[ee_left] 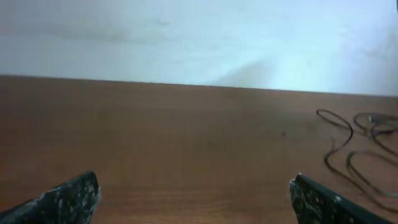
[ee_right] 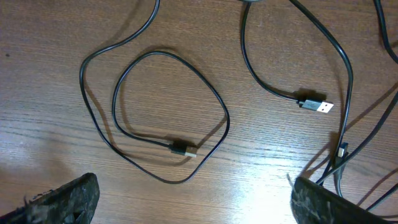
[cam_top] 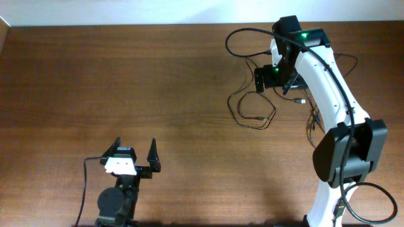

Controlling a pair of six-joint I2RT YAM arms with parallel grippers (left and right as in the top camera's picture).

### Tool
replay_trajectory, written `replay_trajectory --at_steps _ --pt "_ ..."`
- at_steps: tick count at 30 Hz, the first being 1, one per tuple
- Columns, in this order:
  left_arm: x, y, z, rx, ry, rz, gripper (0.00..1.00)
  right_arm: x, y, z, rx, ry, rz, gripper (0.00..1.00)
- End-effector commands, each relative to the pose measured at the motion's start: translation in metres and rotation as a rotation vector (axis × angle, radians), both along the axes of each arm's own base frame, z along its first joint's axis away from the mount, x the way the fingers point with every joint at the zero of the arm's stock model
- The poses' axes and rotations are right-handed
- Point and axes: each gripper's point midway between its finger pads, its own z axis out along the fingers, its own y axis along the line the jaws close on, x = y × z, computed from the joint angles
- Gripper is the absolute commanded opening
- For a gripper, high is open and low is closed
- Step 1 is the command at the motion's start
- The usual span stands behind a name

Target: Untangle cables

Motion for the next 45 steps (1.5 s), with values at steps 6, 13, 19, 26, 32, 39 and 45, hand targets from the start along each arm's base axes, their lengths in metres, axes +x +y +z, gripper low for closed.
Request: replay_trajectory --at_steps 6,13,19,26,32,39,45 --pt "-0.001 -0.003 -0.001 0.071 -0.005 -0.029 0.99 0.000 -0.003 -0.005 -0.014 0.012 -0.013 0.99" --pt "-0.001 -0.003 -0.001 0.071 -0.005 -0.029 0.99 0.000 -0.003 -0.005 -0.014 0.012 -0.013 0.99" --pt "-0.001 -0.003 -0.001 0.071 -0.005 -0.029 0.99 0.000 -0.002 -0.005 -0.014 0.012 -0.012 0.99" --pt "-0.001 -0.003 -0.001 0.071 -0.005 -0.029 0.99 -0.003 0.005 0.030 0.004 -0.076 0.006 0.99" --pt "-0.001 -0.003 -0.001 0.071 -0.005 -0.029 0.99 -0.031 0.025 0.122 0.060 -0.304 0.067 0.99" --pt "-0.001 -0.003 -0.001 0.071 -0.005 -0.029 0.99 -0.136 -0.003 0.285 0.171 -0.776 0.062 0.99" --pt "-0.001 -0.003 -0.001 0.071 -0.005 -0.029 0.99 -0.257 -0.036 0.362 0.252 -1.130 0.053 0.99"
